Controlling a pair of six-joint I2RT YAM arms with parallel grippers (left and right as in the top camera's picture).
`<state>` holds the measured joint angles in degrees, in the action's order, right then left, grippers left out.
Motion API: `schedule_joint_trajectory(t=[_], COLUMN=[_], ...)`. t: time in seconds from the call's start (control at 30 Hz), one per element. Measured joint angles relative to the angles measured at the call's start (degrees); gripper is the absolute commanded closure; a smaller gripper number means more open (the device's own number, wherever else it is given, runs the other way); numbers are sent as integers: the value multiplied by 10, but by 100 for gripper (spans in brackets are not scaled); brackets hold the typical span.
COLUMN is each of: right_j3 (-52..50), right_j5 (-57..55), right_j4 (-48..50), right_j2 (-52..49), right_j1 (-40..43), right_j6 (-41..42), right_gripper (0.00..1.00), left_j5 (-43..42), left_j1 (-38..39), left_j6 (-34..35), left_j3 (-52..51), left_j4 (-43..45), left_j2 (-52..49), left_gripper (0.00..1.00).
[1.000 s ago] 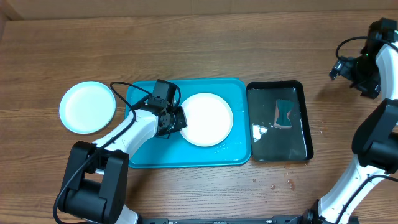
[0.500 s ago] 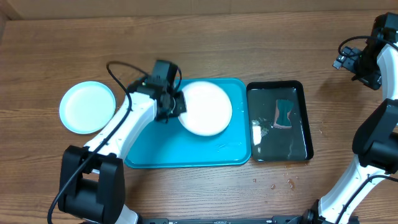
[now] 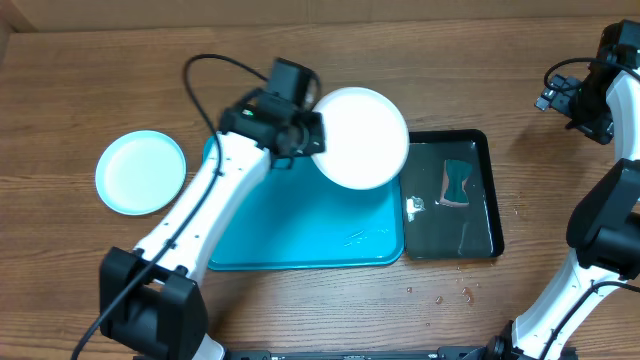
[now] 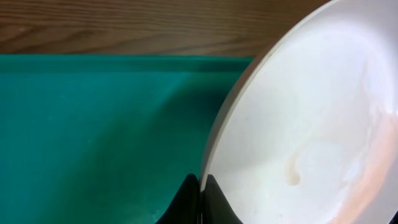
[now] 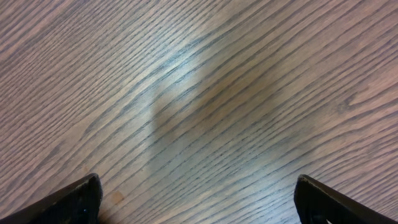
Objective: Clean dirty plates on tray and stack at the side
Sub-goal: 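Lift the white plate with left gripper and tilt it over the black tray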
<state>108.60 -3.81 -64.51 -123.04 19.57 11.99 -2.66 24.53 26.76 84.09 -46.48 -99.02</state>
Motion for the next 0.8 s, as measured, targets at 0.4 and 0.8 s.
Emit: schedule_joint_trajectory(t=[0.4,0.8], right_j3=[0,0], right_j5=[0,0], right_j4=[0,0], right_j2=[0,0], right_j1=[0,0], right_j6=[0,0], right_gripper=[0,0], left_j5=[202,491], left_j1=[208,381], left_j6=[-3,-124], left_j3=[0,0], left_j4=[37,130], left_j2=[0,0], left_gripper=[96,96])
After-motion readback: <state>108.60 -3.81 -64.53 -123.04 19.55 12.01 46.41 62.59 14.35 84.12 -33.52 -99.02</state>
